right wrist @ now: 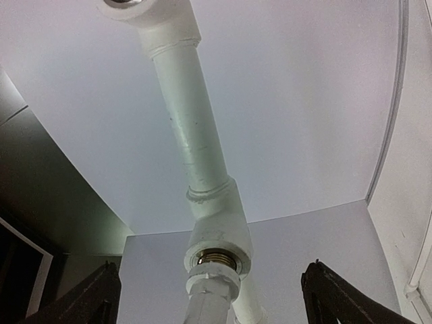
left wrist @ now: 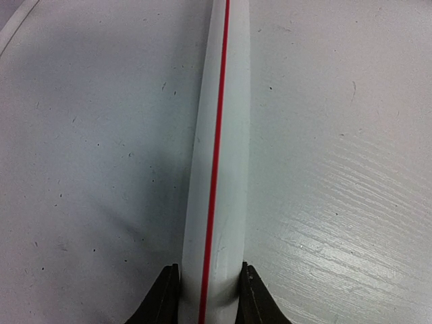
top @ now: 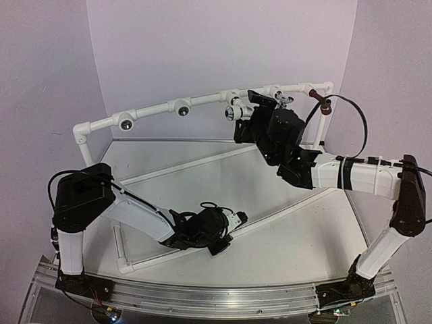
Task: Install the water faucets
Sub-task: Screw the water faucet onto the adaptor.
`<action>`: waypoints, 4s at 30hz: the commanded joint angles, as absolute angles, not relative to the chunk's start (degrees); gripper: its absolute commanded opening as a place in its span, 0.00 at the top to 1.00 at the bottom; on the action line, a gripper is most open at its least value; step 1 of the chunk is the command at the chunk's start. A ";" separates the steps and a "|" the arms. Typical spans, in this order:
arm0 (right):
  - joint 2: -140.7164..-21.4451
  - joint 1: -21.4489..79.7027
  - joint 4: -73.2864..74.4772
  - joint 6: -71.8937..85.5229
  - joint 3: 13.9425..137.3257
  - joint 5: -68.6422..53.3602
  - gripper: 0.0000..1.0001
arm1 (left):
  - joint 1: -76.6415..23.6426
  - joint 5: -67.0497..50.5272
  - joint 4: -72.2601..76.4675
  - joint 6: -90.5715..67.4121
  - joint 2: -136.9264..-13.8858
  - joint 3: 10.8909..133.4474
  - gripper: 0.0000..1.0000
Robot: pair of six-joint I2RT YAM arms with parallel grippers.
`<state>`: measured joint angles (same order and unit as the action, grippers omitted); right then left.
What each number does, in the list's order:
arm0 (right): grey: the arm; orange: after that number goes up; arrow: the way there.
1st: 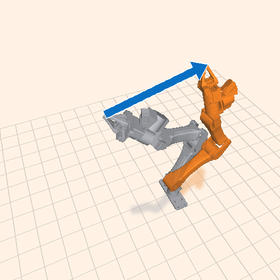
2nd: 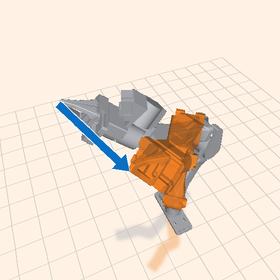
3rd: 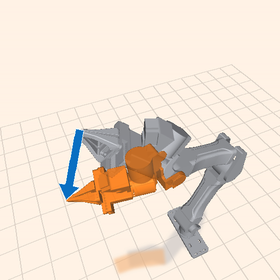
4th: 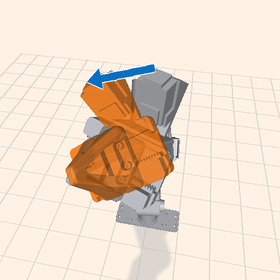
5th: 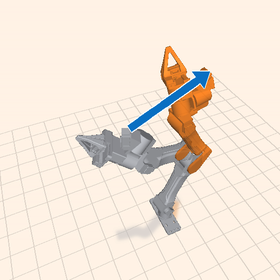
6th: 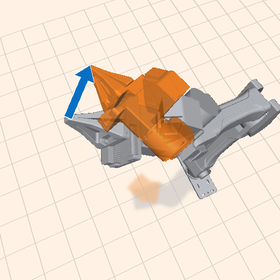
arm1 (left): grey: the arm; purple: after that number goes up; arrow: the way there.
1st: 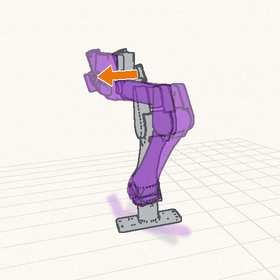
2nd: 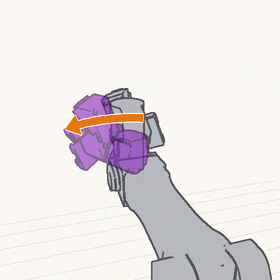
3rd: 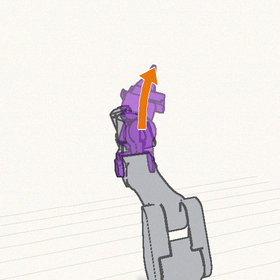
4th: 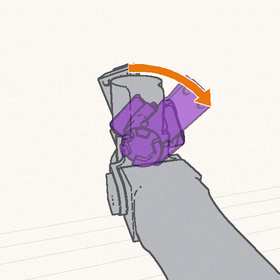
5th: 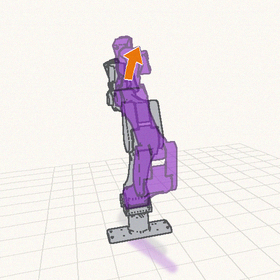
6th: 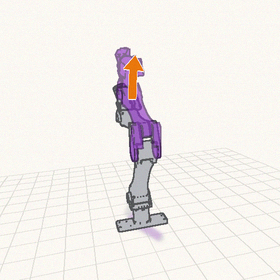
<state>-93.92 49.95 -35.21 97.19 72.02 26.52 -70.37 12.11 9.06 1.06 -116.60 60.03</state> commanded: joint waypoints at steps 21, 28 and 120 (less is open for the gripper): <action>-84.70 50.36 -38.50 87.58 65.12 24.17 0.02 | -72.10 8.01 -7.46 -9.58 -125.92 55.50 1.00; -82.54 51.35 -32.19 88.22 64.84 24.78 0.02 | -72.11 7.98 -7.47 -9.52 -125.92 55.47 1.00; -71.05 67.94 -28.58 -103.80 58.70 39.57 0.16 | -72.00 9.29 -7.43 -9.93 -126.65 56.09 1.00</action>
<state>-69.13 67.59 -20.08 -97.65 57.84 39.17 -71.54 12.22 9.04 -1.10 -117.40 61.06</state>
